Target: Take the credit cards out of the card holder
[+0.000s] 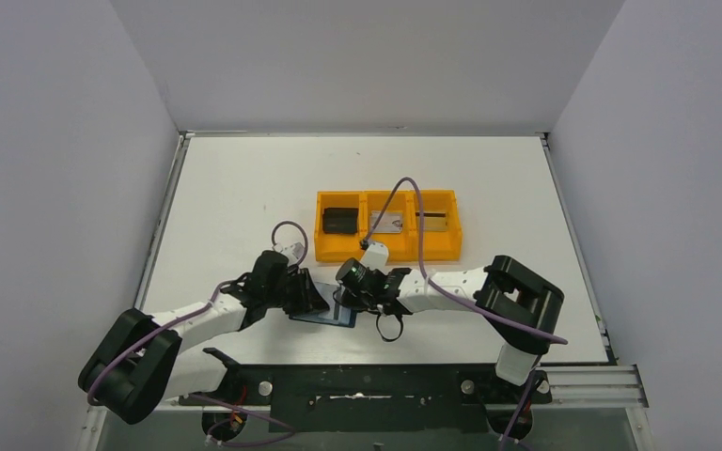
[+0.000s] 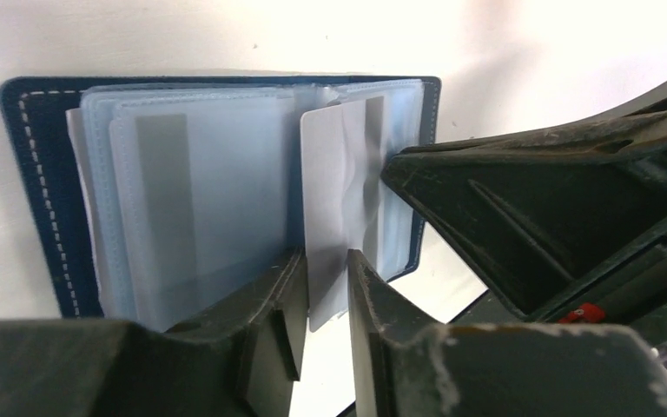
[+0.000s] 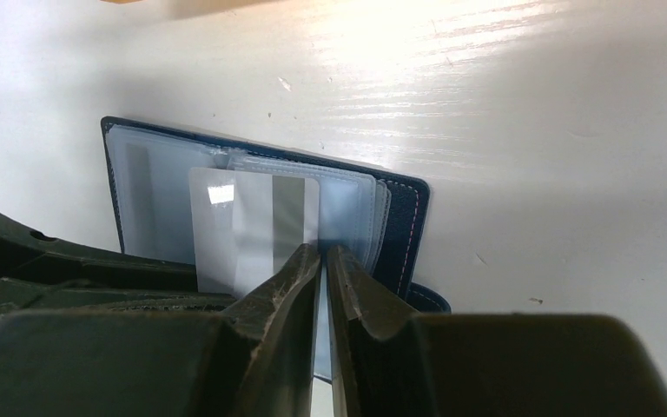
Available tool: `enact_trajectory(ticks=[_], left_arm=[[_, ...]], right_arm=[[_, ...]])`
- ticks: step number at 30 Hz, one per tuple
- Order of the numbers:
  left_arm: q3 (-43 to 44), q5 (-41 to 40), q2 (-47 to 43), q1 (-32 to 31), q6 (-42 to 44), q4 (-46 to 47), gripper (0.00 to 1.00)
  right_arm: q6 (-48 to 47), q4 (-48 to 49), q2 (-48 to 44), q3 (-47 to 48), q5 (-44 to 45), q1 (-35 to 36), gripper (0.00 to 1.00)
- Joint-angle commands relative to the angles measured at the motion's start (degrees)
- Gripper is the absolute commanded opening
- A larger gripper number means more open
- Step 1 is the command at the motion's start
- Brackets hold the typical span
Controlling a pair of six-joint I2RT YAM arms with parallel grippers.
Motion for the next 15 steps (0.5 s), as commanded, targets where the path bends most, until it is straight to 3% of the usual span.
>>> enact_trajectory(ticks=[1,11,15], left_arm=[[-0.52,-1.31,-0.48,0.19,-0.75,2.58,0.18],[3.56,-6.67,-7.14,0.82,0.81,-7.33,0.01],[2.82,-7.71,-9.77,0.94,0.5,-8.22,0.0]], right_arm=[[-0.64,-6.03,3.32,-4.75,-1.86,-0.42,0.12],[0.91,-8.22,1.78,-5.53,-0.59,-1.57,0.12],[0.74,-8.5,-0.69,-5.94,1.2,-2.65,0.12]])
